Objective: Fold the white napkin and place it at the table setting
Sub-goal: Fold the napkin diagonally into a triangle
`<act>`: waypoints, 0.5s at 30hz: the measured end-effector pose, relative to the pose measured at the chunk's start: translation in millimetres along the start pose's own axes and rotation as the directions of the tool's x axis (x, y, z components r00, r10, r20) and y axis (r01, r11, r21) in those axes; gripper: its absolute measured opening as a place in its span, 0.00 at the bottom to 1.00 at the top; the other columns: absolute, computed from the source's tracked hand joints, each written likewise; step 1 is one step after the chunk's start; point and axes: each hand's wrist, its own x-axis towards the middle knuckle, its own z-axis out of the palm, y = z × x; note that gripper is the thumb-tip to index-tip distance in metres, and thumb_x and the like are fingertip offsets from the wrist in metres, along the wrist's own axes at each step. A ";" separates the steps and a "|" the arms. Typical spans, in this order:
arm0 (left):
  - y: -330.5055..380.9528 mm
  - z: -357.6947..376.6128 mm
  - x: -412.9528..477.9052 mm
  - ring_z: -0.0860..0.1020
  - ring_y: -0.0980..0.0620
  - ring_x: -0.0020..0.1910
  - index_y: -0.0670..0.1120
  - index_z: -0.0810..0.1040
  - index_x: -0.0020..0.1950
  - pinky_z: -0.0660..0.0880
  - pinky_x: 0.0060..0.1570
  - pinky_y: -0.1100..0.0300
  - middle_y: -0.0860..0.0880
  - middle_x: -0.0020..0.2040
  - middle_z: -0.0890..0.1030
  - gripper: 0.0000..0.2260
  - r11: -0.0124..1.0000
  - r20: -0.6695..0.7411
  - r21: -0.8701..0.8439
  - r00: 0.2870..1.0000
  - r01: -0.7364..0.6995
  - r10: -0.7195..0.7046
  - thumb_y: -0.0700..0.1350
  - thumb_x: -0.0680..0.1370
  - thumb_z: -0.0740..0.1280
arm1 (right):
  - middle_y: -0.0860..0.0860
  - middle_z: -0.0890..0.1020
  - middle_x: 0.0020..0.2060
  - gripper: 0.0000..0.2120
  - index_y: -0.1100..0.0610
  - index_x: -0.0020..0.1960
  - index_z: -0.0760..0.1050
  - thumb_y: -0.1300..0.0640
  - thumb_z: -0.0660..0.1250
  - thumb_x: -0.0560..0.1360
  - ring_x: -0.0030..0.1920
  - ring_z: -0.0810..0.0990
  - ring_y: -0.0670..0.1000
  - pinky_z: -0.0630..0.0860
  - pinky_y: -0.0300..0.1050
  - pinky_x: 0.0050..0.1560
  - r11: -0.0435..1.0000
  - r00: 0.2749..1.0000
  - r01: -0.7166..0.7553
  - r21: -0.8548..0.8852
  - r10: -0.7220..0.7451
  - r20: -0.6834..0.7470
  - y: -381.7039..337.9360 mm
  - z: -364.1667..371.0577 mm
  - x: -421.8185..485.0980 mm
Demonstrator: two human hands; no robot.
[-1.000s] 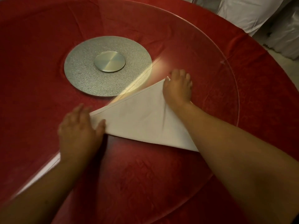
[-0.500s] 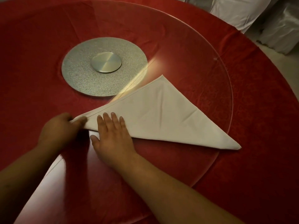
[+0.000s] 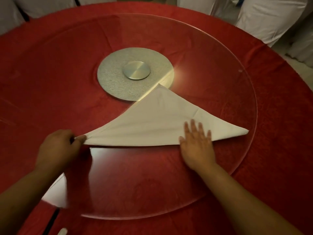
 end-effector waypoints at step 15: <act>-42.7 14.7 -55.3 0.69 0.43 0.33 0.50 0.66 0.35 0.66 0.30 0.51 0.49 0.34 0.67 0.19 0.992 -0.076 -0.031 0.989 0.123 -0.125 0.50 0.82 0.69 | 0.64 0.77 0.65 0.23 0.64 0.67 0.73 0.48 0.61 0.80 0.62 0.75 0.67 0.74 0.63 0.61 0.955 0.929 -0.295 -0.019 0.282 -0.241 90.2 -32.3 -5.5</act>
